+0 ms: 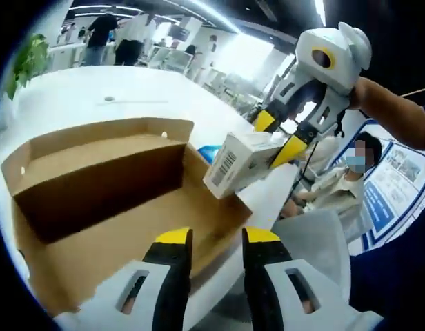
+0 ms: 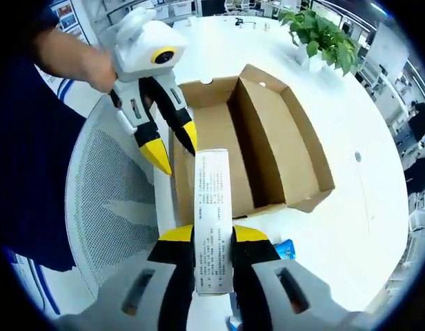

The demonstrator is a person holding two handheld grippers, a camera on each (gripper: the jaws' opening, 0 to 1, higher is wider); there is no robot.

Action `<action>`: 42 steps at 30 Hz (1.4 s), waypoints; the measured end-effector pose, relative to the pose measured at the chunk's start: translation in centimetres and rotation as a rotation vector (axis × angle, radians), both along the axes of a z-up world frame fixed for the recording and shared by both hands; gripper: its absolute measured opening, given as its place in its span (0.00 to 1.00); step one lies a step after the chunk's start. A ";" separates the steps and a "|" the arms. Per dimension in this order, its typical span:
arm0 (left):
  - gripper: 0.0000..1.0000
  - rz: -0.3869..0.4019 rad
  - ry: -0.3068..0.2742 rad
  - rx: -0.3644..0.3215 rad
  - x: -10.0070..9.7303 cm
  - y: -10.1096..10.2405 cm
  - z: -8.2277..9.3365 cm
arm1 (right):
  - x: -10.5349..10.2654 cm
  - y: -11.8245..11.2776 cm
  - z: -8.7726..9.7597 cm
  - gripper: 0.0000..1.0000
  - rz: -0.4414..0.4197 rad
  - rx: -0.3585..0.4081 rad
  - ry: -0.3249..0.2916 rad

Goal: Operate the shoe box by opening the lid, removing the specified soft item, and placing it in the target area until the item is outside and the box remains undamaged.

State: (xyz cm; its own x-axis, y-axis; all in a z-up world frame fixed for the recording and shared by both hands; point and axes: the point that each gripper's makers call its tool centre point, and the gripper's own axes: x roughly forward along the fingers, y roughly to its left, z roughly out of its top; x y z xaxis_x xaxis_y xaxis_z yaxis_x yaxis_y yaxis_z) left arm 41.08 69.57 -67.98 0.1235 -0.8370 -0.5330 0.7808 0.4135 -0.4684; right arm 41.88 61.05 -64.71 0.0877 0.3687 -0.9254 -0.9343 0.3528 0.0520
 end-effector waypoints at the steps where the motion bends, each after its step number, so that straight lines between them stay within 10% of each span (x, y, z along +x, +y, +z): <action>1: 0.27 -0.007 -0.004 -0.003 -0.1 -0.2 0.1 | -0.1 -0.7 0.1 0.17 0.000 -0.005 -0.001; 20: 0.26 -0.169 -0.087 -0.024 -2.8 -6.5 2.5 | -1.4 -11.3 0.9 0.17 -0.011 -0.047 -0.001; 42: 0.26 -0.305 -0.063 0.028 -5.7 -15.1 1.0 | -5.4 -22.5 -1.5 0.17 -0.074 -0.040 0.057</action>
